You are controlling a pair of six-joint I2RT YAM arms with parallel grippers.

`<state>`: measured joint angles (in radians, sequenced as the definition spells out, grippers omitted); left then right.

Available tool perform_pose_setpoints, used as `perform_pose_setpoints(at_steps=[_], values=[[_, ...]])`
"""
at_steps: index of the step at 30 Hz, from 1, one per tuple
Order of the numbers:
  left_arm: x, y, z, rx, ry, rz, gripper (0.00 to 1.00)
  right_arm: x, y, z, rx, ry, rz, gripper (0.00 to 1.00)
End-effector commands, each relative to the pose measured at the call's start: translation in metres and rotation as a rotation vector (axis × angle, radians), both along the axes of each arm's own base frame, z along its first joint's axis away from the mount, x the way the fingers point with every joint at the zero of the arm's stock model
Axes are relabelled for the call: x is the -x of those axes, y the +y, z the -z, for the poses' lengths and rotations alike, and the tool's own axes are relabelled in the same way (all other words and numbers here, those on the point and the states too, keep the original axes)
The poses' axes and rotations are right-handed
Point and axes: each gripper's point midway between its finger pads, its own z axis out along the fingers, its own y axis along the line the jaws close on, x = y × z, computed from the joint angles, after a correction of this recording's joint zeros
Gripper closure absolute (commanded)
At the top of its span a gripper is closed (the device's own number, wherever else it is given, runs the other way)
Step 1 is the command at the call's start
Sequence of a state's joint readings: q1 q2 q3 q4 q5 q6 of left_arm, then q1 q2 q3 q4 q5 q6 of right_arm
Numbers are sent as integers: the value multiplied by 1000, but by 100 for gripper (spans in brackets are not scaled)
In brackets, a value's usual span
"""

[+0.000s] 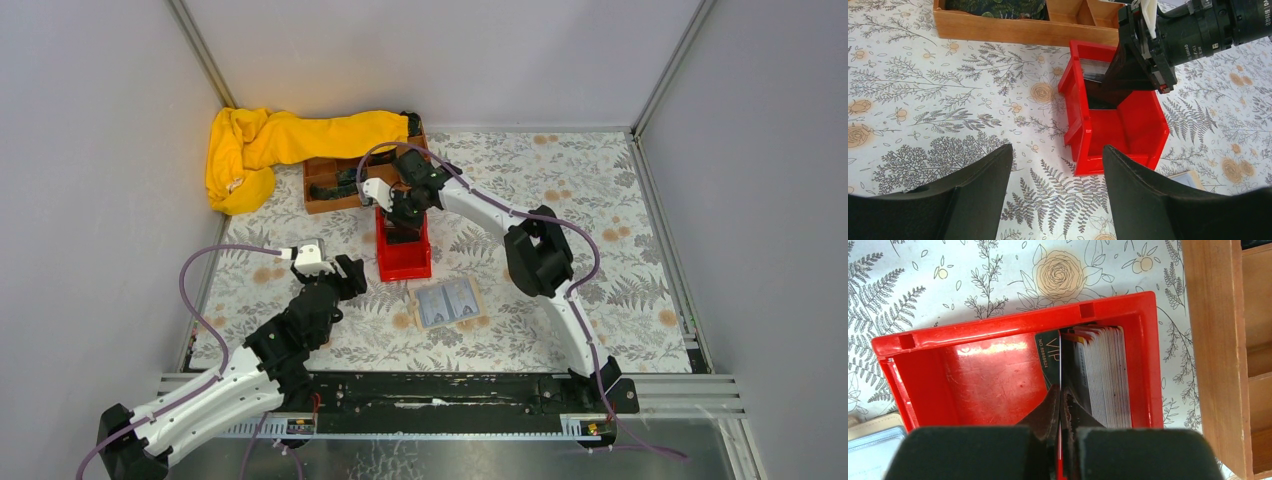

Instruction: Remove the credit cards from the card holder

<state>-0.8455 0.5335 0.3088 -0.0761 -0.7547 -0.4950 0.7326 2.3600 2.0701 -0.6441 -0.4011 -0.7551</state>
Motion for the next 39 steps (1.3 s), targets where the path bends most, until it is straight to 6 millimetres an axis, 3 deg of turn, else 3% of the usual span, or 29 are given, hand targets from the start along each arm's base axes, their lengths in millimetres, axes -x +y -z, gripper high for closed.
perform_pose_setpoints(at_steps=[1,4,6,9,11,15,39], values=[[-4,0,-7,23,-33,-10,27,1,0,6,25,-11,-11,100],[-3,0,-6,24,-32,-7,27,-2,-1,10,39,-9,22,100],[-4,0,-6,24,-32,-8,27,-4,-2,9,42,-12,43,92],[-4,0,-6,23,-31,-6,27,-9,-3,8,41,-35,65,89],[-4,0,-6,24,-32,-5,27,-13,-4,8,40,-54,75,81],[-4,0,-5,23,-30,-5,27,-17,-6,9,49,-76,94,74],[-4,-3,-6,19,-27,14,27,-37,-9,-31,13,-208,160,75]])
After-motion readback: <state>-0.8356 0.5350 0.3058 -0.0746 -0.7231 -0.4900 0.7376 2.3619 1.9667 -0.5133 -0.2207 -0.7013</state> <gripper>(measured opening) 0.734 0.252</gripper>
